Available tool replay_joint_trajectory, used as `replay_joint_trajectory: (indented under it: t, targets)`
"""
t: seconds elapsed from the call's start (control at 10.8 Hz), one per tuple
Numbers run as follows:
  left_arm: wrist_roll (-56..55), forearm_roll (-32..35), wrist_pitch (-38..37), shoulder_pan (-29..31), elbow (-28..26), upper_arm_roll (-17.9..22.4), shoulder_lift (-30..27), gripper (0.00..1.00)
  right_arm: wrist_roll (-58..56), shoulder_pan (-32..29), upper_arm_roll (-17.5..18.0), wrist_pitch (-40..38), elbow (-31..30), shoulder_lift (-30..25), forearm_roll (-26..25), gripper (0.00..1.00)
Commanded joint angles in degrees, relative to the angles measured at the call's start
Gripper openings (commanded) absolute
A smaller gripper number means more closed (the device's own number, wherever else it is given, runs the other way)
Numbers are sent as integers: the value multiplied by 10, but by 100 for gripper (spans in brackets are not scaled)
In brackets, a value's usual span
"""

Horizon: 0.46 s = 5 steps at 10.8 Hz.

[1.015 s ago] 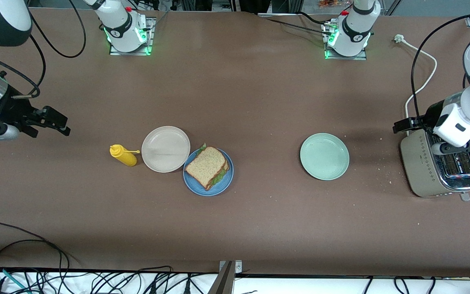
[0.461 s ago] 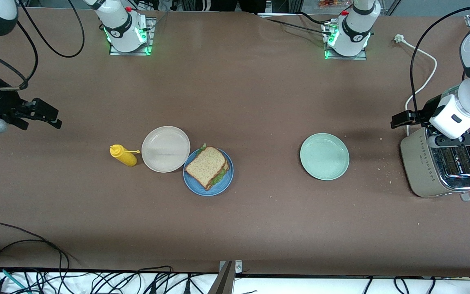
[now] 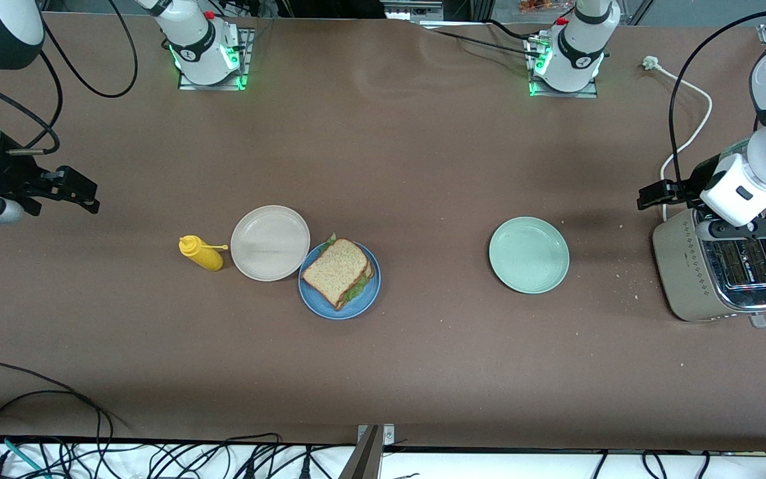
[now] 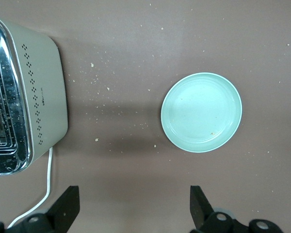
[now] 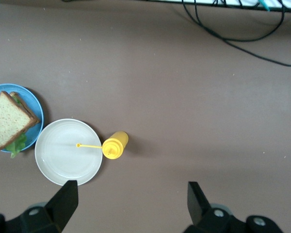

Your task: Make sandwich in blue plate with both arms

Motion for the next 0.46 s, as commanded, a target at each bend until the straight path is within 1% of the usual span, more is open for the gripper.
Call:
replay_joint_trajectory:
  t: [0.0, 0.18, 0.37]
  targets:
    - [33, -6, 3, -1, -1, 1, -8, 100, 3, 4, -3, -19, 39, 3, -5, 100]
    - [37, -6, 3, -1, -1, 1, -7, 100, 2, 1, -7, -26, 39, 2, -5, 100]
    - [37, -6, 3, -1, -1, 1, -7, 100, 1, 1, -7, -57, 40, 1, -9, 100]
